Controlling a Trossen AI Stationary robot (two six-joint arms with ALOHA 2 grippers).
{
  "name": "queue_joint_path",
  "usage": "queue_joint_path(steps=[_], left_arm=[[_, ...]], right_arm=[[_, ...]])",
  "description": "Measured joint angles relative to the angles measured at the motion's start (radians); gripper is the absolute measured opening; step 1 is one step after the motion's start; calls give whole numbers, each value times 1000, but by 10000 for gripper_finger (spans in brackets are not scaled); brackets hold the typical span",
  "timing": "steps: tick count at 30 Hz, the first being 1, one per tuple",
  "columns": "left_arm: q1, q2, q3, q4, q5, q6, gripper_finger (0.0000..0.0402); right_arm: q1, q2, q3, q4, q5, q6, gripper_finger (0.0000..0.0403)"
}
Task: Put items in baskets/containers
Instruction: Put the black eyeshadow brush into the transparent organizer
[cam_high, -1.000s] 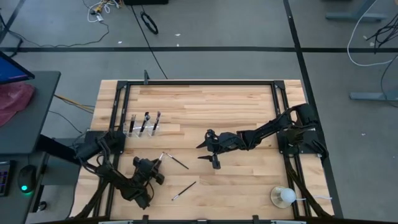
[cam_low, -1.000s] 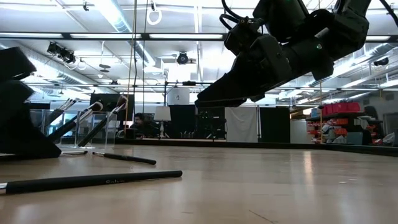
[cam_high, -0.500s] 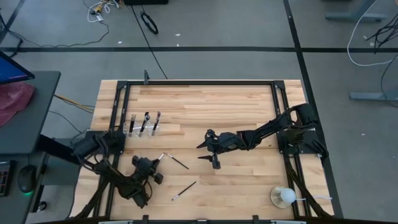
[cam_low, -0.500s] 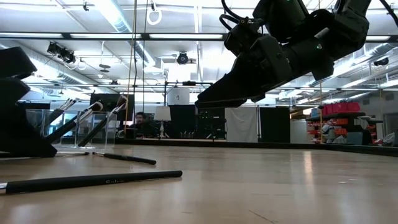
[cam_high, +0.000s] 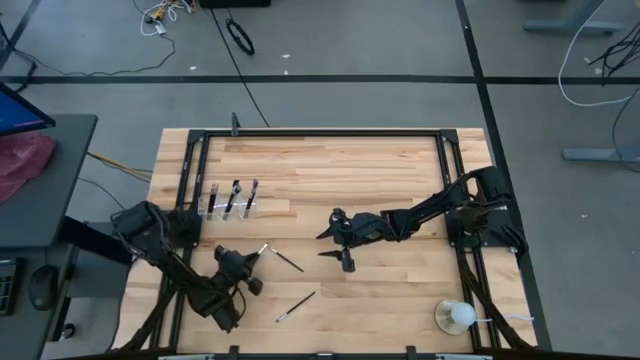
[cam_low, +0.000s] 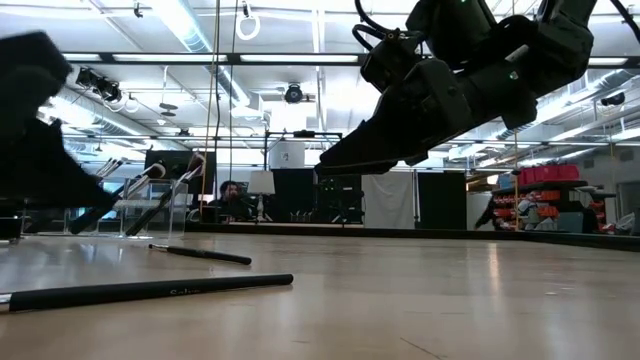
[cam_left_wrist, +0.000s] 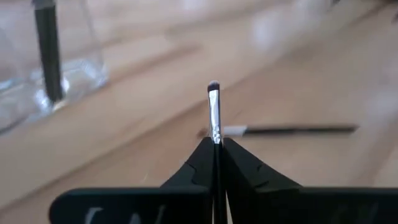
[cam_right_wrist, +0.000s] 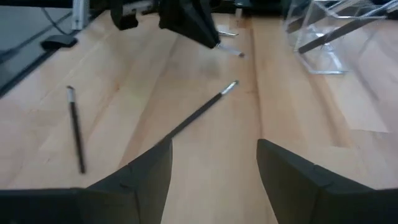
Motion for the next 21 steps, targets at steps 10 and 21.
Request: queue_joint_path(steps=[10, 21], left_arm=[[102, -15, 2, 513, -365, 516, 20], [213, -15, 3, 982, -259, 1117, 21]], right_arm=[[0, 117, 0, 243, -107, 43, 237], [-1, 244, 99, 453, -107, 189, 235]])
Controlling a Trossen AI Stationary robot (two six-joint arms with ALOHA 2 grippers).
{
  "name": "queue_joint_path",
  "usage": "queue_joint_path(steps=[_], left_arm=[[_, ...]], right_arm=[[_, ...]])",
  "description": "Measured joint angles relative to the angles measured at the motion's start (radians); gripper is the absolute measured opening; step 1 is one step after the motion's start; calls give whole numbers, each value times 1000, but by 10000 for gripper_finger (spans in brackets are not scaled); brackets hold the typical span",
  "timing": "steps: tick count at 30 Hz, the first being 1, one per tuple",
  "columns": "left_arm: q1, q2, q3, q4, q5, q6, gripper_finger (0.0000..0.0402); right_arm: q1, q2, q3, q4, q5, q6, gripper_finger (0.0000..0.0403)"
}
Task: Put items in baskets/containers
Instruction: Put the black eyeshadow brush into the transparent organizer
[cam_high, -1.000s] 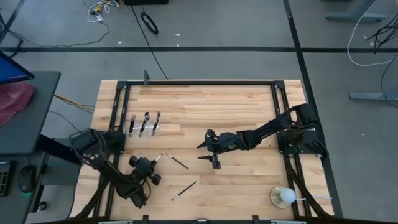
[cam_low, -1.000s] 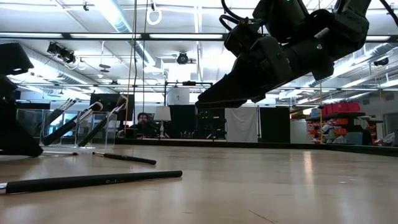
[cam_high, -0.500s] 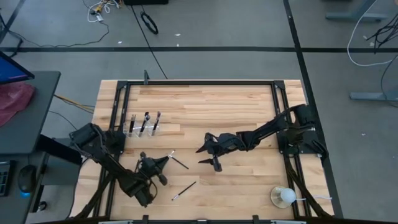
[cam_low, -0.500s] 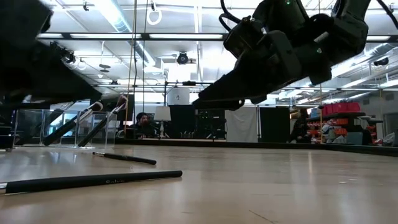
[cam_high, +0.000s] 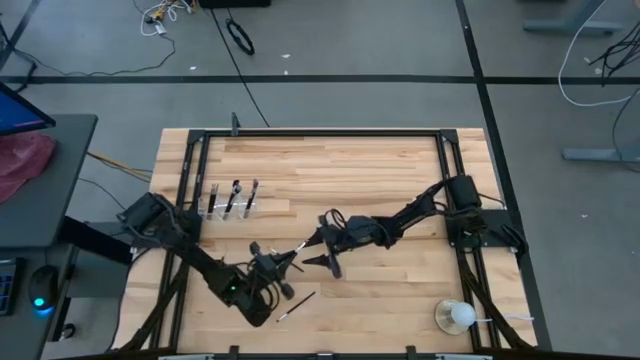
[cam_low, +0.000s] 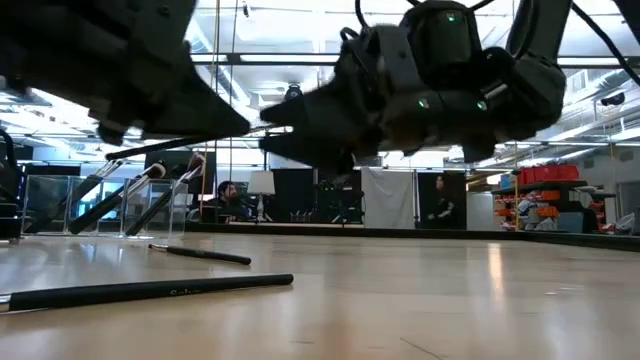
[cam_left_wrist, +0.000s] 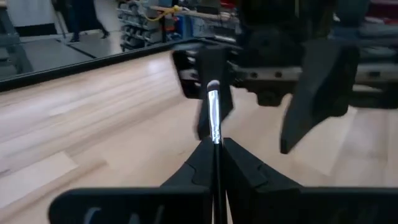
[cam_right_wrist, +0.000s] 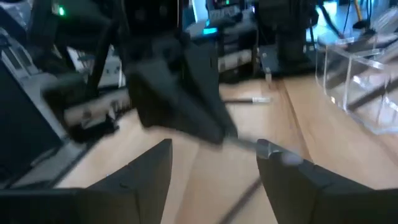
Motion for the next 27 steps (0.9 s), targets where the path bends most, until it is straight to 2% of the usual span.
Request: queue_joint_path(steps=[4, 7, 18, 23, 27], left_arm=[[16, -2, 0, 63, 36, 94, 26], [17, -2, 0, 65, 46, 101, 26], [15, -2, -1, 56, 69, 117, 31], [21, -4, 0, 59, 39, 108, 42], [42, -3, 0, 55, 126, 207, 82]], right_arm=[[-4, -9, 10, -2, 1, 3, 219], [-6, -12, 11, 2, -1, 12, 189], [-6, -13, 12, -63, -14, -8, 24], [-9, -42, 10, -201, 2, -43, 13], [-13, -139, 12, -356, 61, -80, 13]])
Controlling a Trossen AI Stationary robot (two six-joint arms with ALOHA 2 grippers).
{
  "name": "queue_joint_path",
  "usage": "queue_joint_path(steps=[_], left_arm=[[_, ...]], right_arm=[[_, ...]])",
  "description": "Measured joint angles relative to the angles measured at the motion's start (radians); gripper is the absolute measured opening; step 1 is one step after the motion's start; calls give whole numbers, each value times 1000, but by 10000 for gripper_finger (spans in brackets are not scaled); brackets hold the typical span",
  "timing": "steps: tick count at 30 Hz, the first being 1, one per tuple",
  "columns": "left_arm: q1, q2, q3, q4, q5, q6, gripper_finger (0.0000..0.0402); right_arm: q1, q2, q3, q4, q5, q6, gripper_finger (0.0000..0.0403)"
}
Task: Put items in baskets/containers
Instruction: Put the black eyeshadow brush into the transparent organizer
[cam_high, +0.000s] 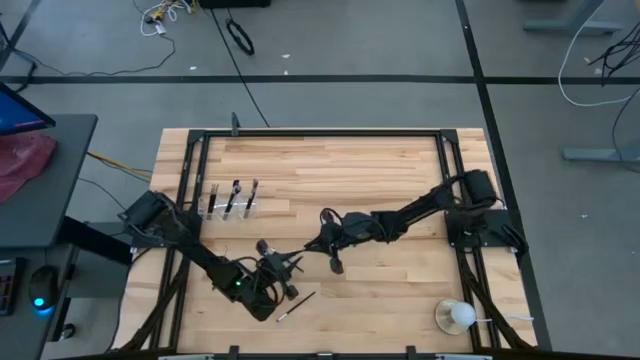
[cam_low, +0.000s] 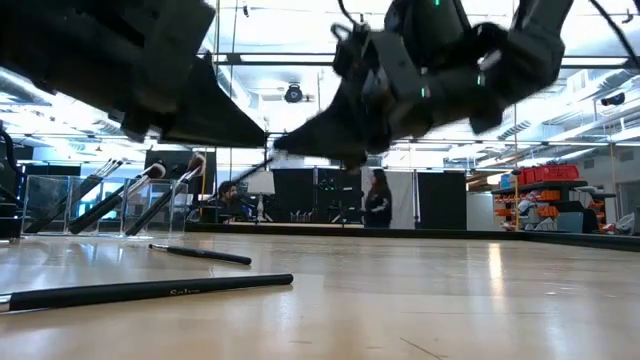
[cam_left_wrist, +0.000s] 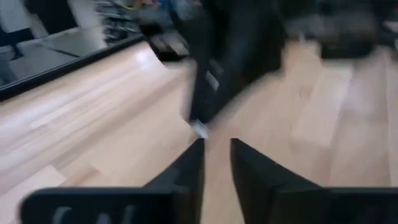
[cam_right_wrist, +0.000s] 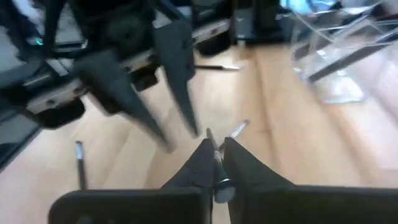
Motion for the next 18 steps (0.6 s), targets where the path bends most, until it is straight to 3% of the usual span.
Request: queue_joint_path(steps=[6, 10, 14, 18], left_arm=[[84, 0, 0, -1, 122, 108, 178], [129, 0, 11, -7, 151, 124, 214], [139, 1, 47, -7, 185, 191, 203], [138, 1, 67, -14, 185, 231, 154]], right_arm=[[1, -88, 0, -131, 45, -34, 13], [2, -92, -1, -152, 45, -34, 13], [2, -92, -1, -151, 45, -34, 16], [2, -92, -1, -150, 42, -35, 15]])
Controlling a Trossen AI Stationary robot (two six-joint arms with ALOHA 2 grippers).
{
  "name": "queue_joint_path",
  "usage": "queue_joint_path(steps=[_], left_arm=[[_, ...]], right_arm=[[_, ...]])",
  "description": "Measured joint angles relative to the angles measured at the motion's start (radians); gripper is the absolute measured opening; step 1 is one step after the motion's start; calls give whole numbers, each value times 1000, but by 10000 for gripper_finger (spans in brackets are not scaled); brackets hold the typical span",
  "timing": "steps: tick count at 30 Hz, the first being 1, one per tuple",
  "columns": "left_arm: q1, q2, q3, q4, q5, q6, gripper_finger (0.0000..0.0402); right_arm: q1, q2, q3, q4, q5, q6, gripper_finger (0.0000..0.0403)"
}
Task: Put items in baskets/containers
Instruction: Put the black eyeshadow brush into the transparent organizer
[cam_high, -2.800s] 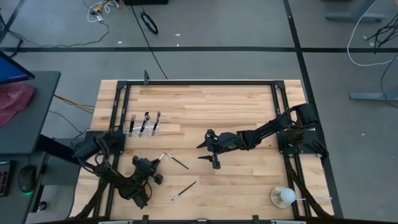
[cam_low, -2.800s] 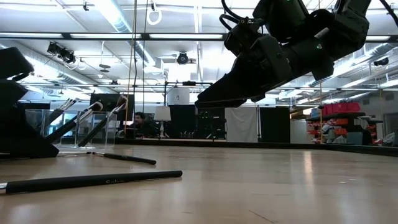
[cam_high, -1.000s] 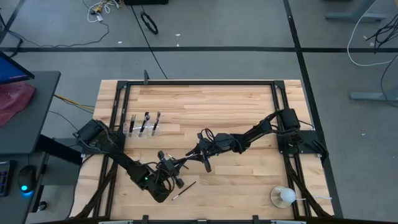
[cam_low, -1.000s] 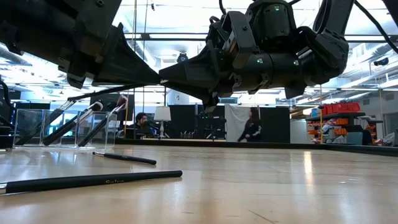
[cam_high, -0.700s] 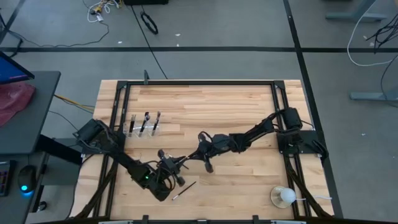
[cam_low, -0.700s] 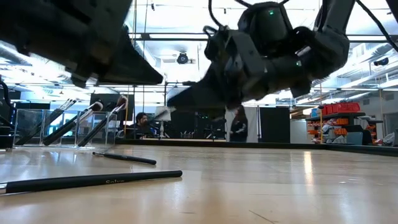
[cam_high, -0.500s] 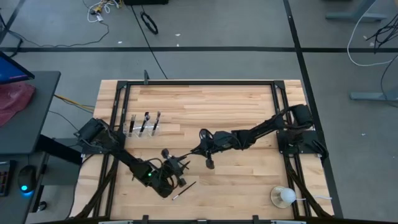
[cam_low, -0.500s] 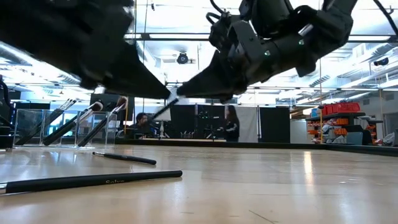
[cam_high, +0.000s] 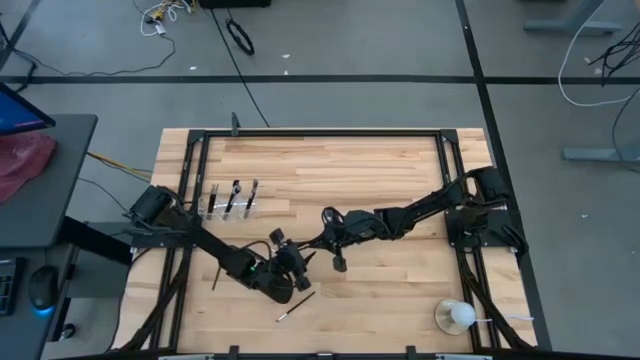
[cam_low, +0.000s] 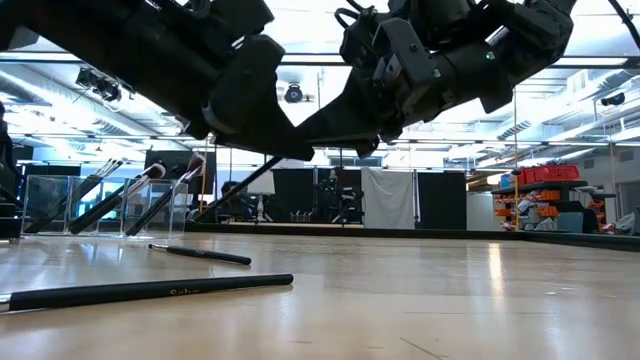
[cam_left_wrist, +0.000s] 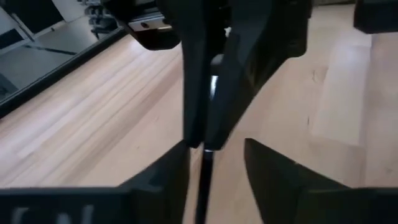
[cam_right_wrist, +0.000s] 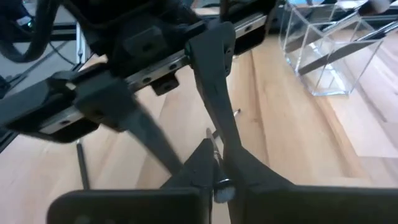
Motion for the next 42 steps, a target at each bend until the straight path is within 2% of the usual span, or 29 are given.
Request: queue_joint_path(steps=[8, 12, 16, 21, 24, 27, 34, 39, 42], left_arm=[[5, 1, 2, -22, 38, -14, 20], [3, 1, 4, -78, 47, -91, 24], [-6, -43, 3, -221, 37, -202, 22], [-48, -182, -16, -504, -107, -413, 21], [-77, -295, -51, -665, -202, -544, 21], [-87, -405, -99, -743, -277, -628, 21], [-26, -657, -235, -771, -315, -590, 21], [60, -802, -344, -775, -335, -540, 21], [101, -846, -407, -756, -363, -522, 21]], right_arm=[[0, 0, -2, -3, -5, 2, 33], [-9, -51, -2, -20, 10, -7, 57], [-22, -154, -3, -92, 13, -48, 83], [-22, -252, -55, -81, 12, -91, 109], [-21, -259, -113, -25, 14, -93, 116], [-20, -245, -170, 84, 14, -66, 118], [-19, -204, -251, 271, 10, -15, 111], [-19, -203, -253, 285, 10, -19, 107], [-19, -203, -253, 311, 10, -26, 107]])
